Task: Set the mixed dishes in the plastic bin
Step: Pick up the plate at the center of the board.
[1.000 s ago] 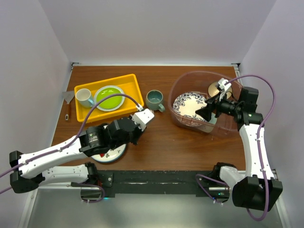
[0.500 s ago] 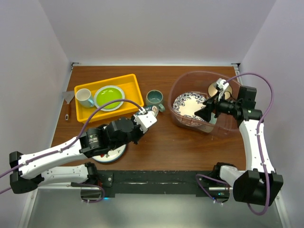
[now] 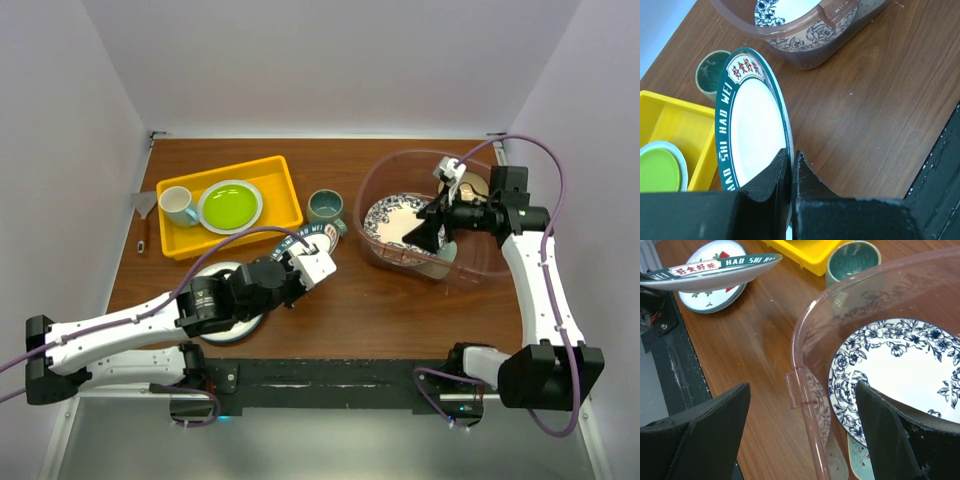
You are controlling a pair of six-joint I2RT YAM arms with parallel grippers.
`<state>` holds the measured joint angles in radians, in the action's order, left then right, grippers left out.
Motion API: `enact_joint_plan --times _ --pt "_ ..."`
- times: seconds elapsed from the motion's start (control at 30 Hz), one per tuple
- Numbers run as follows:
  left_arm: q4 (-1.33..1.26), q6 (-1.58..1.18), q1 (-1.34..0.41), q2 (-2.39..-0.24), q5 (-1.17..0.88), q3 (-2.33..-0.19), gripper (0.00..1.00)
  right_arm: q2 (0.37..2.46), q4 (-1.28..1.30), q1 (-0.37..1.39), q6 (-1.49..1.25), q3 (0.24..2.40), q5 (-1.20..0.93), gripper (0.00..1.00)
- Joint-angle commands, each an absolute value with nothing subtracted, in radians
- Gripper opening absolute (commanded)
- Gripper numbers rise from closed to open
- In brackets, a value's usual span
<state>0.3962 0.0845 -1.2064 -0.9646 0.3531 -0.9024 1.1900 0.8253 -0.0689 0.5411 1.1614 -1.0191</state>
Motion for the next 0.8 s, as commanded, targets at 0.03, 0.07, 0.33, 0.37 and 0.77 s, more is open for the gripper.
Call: enact_joint_plan --times 0.03,0.07,0.33,0.37,0.77 --pt "0.270 0.138 -1.238 -0.942 0.411 -0.896 0.00 1.201 0.893 -0.020 0.572 1.232 -0.994 0.89" --pt "0.270 0.138 -1.246 -0.942 0.416 -0.893 0.00 1.206 0.896 -0.008 0.569 1.242 -0.986 0.89" --pt "0.247 0.155 -1.310 -0.956 0.495 -0.871 0.00 1.232 0.913 0.060 0.554 1.278 -0.951 0.90" --pt "0.244 0.156 -1.324 -0.960 0.503 -0.871 0.00 1.235 0.920 0.069 0.555 1.287 -0.948 0.90" --pt "0.226 0.161 -1.433 -1.000 0.610 -0.845 0.00 1.256 0.942 0.117 0.545 1.312 -0.910 0.90"
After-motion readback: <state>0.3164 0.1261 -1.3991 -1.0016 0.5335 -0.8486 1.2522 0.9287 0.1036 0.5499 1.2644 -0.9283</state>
